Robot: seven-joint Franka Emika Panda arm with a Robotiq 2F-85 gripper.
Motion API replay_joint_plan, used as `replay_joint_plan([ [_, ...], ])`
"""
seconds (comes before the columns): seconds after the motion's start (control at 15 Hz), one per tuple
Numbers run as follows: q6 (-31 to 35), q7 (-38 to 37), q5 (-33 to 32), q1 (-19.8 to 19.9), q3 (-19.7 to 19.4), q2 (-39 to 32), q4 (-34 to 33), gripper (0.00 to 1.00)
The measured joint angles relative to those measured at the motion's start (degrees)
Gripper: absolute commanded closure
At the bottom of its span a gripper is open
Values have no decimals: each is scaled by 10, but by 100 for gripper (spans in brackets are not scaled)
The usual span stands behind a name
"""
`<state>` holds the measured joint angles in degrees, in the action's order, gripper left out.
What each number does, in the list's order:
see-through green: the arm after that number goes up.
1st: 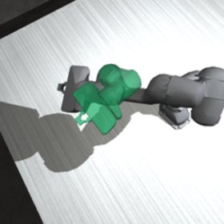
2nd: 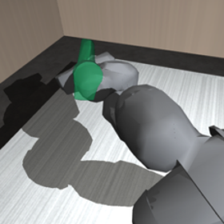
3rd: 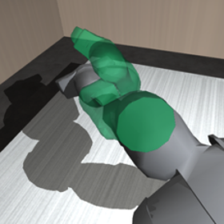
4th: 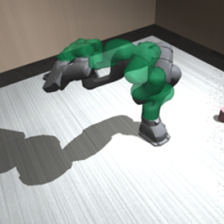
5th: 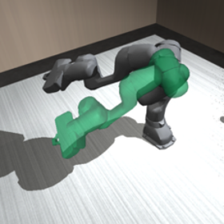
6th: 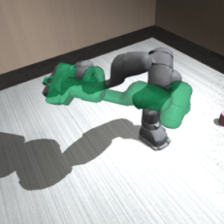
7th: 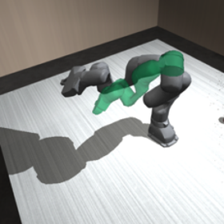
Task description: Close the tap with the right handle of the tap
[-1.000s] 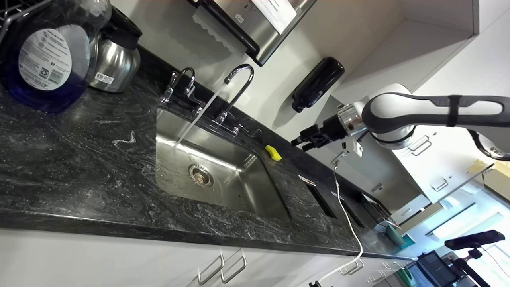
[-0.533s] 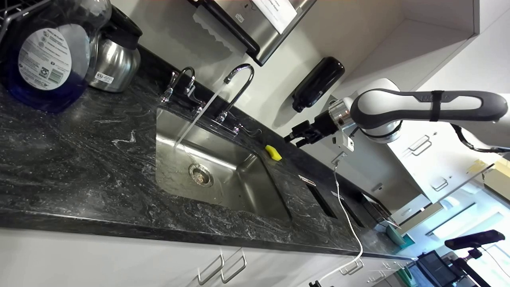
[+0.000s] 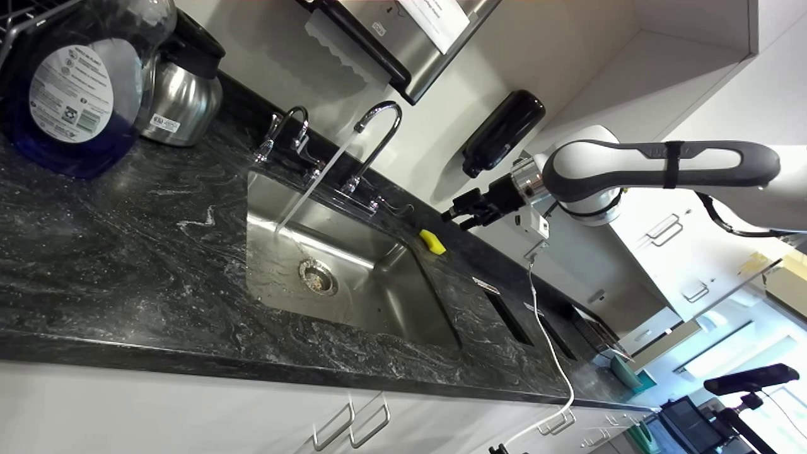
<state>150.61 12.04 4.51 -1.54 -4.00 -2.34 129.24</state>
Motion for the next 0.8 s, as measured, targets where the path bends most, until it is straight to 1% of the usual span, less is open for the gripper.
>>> replay_joint_plan([
  [0.33, 31, 0, -1, 2, 17, -90, -86, 0],
  [0.6, 33, 0, -26, 11, 19, -160, -160, 0],
  [0.8, 33, 0, -34, 18, 19, -188, -189, 0],
])
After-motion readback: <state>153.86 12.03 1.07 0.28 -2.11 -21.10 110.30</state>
